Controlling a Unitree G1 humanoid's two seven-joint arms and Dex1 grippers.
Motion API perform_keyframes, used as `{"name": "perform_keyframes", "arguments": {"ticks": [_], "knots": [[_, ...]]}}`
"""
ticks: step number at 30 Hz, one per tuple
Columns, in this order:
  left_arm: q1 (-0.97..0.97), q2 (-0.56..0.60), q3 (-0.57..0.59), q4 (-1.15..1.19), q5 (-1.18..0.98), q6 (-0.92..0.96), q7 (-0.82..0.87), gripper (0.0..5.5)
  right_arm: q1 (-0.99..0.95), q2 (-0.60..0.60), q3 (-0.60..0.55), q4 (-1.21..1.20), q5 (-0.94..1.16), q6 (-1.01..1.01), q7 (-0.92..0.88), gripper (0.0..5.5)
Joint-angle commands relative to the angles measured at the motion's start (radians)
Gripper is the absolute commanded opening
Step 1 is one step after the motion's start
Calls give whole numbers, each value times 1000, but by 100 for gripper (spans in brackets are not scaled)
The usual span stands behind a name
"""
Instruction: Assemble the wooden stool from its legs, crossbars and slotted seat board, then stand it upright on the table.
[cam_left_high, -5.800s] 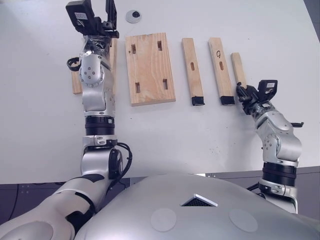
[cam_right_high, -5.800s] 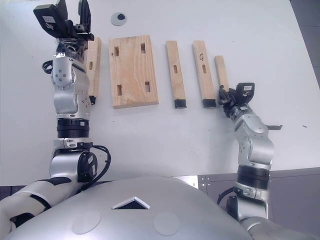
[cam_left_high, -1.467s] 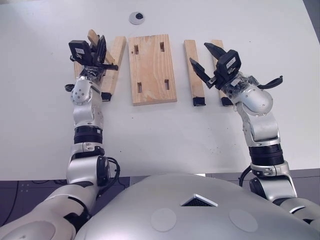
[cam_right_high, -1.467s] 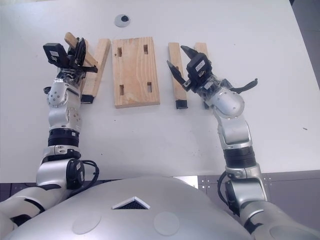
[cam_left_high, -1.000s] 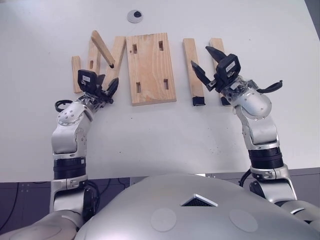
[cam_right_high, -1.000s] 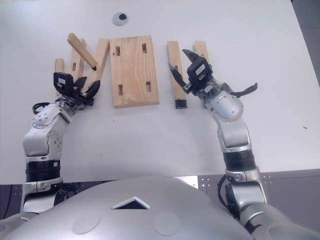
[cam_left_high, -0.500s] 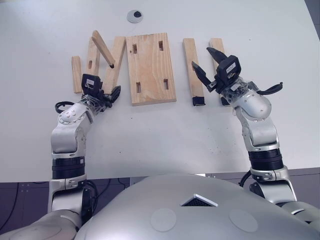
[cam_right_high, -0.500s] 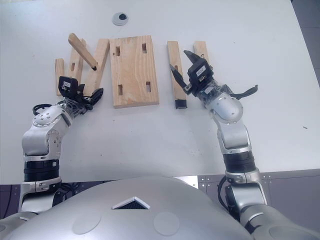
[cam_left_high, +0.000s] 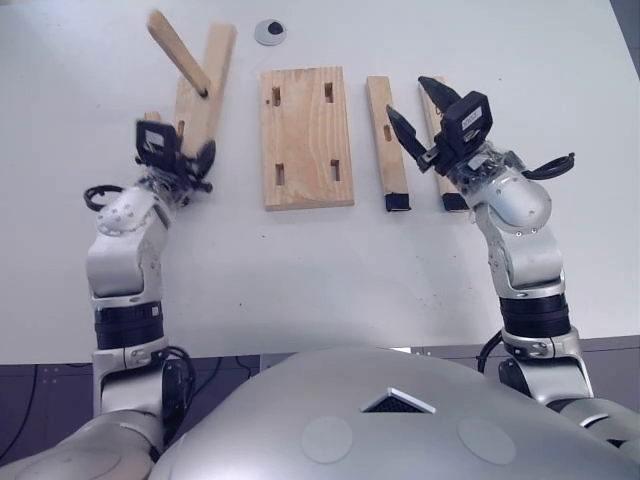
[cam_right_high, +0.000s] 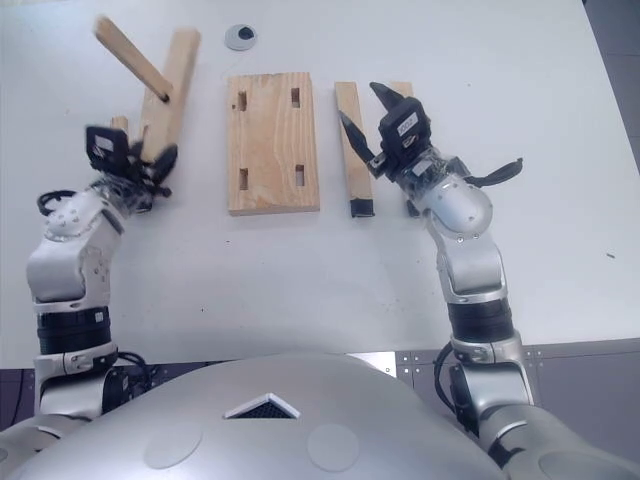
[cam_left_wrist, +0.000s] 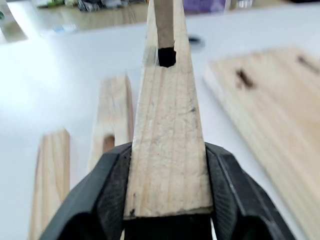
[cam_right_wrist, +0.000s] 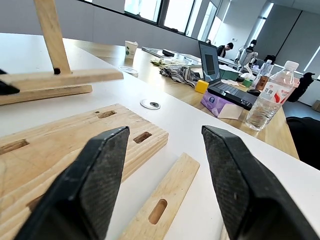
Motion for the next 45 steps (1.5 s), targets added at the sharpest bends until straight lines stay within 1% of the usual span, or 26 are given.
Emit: {"name": "perform_keyframes", "arguments": {"ticks": [1,3,5,7,10,13,14,15,18,20,28,32,35,36,39,43,44,45], "knots": [[-126,-45,68,-60,-335,153,-137,199,-78,60,-94,-24,219,149,24,268],[-166,-58,114,-61,-572,277,-196,199,-155,79,-180,-37,479,341,52,268],[-195,-35,120,-36,-719,374,-272,199,-259,67,-258,22,694,527,77,268],[-223,-3,112,-1,-802,444,-335,199,-335,45,-299,75,842,656,114,268],[-253,43,83,44,-877,525,-430,199,-425,39,-334,125,1027,825,124,317],[-269,71,32,75,-856,550,-483,199,-490,61,-362,143,1177,934,76,374],[-271,77,16,83,-840,550,-497,199,-499,64,-366,145,1197,947,59,392],[-270,80,3,86,-831,548,-508,199,-505,70,-372,149,1217,955,41,395],[-268,78,-24,77,-831,548,-530,199,-512,90,-393,158,1269,955,-25,395],[-266,72,-21,76,-846,551,-535,199,-514,96,-391,163,1282,952,-51,395],[-270,62,-31,64,-861,546,-536,199,-487,124,-364,185,1304,958,-94,395],[-274,67,-47,63,-848,537,-550,199,-493,143,-367,207,1327,956,-116,317],[-273,68,-48,63,-846,537,-552,199,-498,139,-365,217,1334,952,-123,267],[-274,68,-48,64,-845,536,-551,199,-499,136,-364,219,1334,952,-123,260],[-277,64,-49,72,-830,531,-543,199,-505,130,-362,227,1333,953,-120,206],[-279,55,-56,86,-787,507,-518,199,-505,117,-350,232,1310,947,-98,205],[-279,56,-59,93,-775,502,-516,237,-503,113,-347,232,1293,938,-86,205],[-279,59,-62,102,-765,501,-516,251,-503,108,-344,235,1270,925,-71,205]]}}
